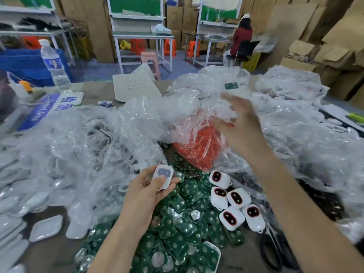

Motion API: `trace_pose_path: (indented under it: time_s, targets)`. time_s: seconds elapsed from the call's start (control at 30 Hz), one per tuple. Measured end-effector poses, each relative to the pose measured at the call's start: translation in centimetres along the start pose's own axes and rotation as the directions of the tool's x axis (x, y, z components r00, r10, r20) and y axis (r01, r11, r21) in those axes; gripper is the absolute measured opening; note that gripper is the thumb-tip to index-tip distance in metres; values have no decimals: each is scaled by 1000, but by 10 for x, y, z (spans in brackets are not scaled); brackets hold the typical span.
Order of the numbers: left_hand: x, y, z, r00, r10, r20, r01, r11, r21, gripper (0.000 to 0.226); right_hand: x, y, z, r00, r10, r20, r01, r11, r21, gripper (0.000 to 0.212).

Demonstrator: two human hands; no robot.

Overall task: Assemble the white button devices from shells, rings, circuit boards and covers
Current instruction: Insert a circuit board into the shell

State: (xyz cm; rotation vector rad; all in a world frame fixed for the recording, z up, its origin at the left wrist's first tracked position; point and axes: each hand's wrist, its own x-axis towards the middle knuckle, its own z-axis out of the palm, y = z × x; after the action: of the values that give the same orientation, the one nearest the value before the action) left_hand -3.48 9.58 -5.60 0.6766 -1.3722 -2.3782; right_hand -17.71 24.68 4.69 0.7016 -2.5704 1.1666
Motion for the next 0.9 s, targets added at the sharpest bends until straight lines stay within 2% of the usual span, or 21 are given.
trace_pose_path:
  time_s: [0.03,0.1,0.13,0.2,0.3,0.4,0.47,0.5,0.57,0.63,0.67,0.77,0.83,0.9]
  targets:
    - [1,1,-2,999,29,-14,-29,1000,5,22,-11,4,19,982,-50,184,54,998,-18,42]
    - [2,1,-4,997,67,-36,-67,998,17,24,-27,11,51,867,-15,498,91,987,-130,27]
    - [2,1,-4,996,78,-43,-77,997,23,24,-31,15,64,818,18,574,101,980,-174,32]
    - [2,0,-5,996,83,-42,-82,996,19,24,-33,19,80,777,49,627,126,965,-232,46]
    - [2,0,-5,996,83,-42,-83,997,7,24,-37,23,95,803,26,596,154,956,-249,46]
    - [2,1,-6,995,85,-53,-85,996,4,25,-39,24,90,866,-22,500,67,995,-73,17]
    - [2,0,-6,996,82,-46,-81,997,6,24,-44,23,79,936,-80,343,60,996,66,15]
    - [2,-1,-6,996,78,-37,-78,997,5,24,-50,21,72,957,-152,247,123,984,129,19]
    - [1,-2,-6,997,74,-20,-74,997,10,24,-63,18,61,938,-340,70,315,919,238,21]
    - [1,-4,-4,997,72,-16,-71,997,34,25,-77,16,57,887,-462,-18,449,851,272,21]
    - [1,-6,-3,997,68,-22,-67,997,47,26,-82,15,57,883,-470,-26,455,838,302,24]
    - [1,-8,-2,998,60,-27,-57,995,77,29,-93,16,56,946,-322,36,264,830,491,36]
    - [1,-7,-2,999,46,-16,-45,996,71,28,-97,17,56,983,-164,85,81,798,597,38]
    - [0,-6,-1,1000,17,14,-18,998,67,28,-95,19,53,990,8,138,-97,752,652,34]
